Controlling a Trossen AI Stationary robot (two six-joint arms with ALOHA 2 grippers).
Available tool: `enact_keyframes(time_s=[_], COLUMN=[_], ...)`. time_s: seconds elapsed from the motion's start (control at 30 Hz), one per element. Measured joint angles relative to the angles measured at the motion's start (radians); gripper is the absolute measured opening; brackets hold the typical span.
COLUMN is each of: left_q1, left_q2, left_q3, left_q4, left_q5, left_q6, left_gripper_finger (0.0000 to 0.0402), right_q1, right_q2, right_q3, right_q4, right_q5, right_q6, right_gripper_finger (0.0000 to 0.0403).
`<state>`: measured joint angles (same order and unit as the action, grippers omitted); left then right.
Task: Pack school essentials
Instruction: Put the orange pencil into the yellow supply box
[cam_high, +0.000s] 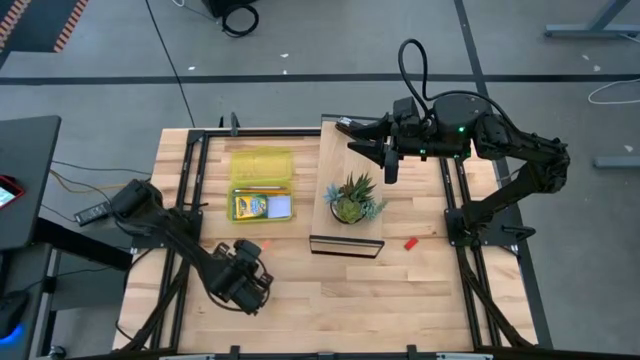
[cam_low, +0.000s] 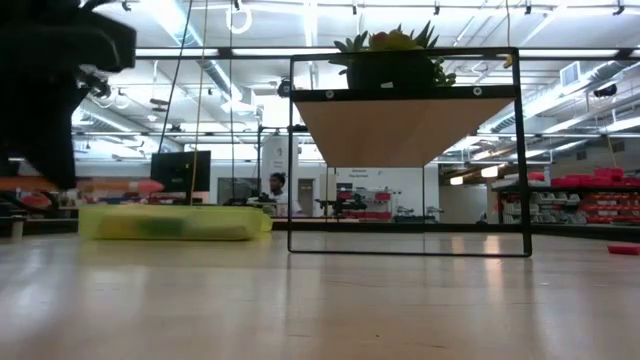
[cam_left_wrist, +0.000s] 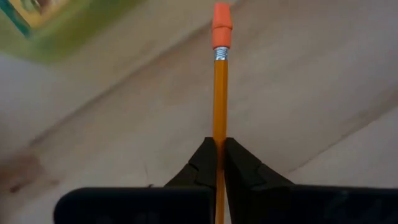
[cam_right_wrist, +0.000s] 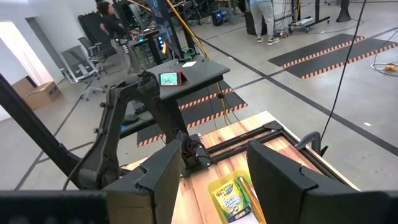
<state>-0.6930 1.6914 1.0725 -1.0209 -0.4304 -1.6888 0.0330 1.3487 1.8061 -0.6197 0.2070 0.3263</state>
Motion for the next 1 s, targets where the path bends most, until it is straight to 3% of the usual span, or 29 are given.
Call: enact_keyframes(time_s=[0.2,0.63,0.87,1.0], left_q1=[0.051,0.261,0.394,0.477], left_q2=[-0.086,-0.210,-0.214,-0.215], left_q3=[0.000,0.000,0.000,-0.030], left_q4=[-0.092,-0.105,0.047,0.176], left_q5=[-0.057,-0.201,-0.212,-0.132], left_q6=[0.178,0.808,1.282,1.545], left_gripper_finger=[0.0014,0.0012,0.0018,0.0014], right_q1=[0.000,0.000,-0.040,-0.069], right_q2=[0.000,0.000,0.000,0.000], right_q3=[0.000,0.000,0.000,0.000], right_q4=[0.001,0.001,0.012,0.039], right_q5=[0.000,0.000,0.015,0.032], right_q6=[0.000,-0.006,-0.017,-0.014], right_gripper_finger=[0.0190,0.0190,0.0190,0.0190])
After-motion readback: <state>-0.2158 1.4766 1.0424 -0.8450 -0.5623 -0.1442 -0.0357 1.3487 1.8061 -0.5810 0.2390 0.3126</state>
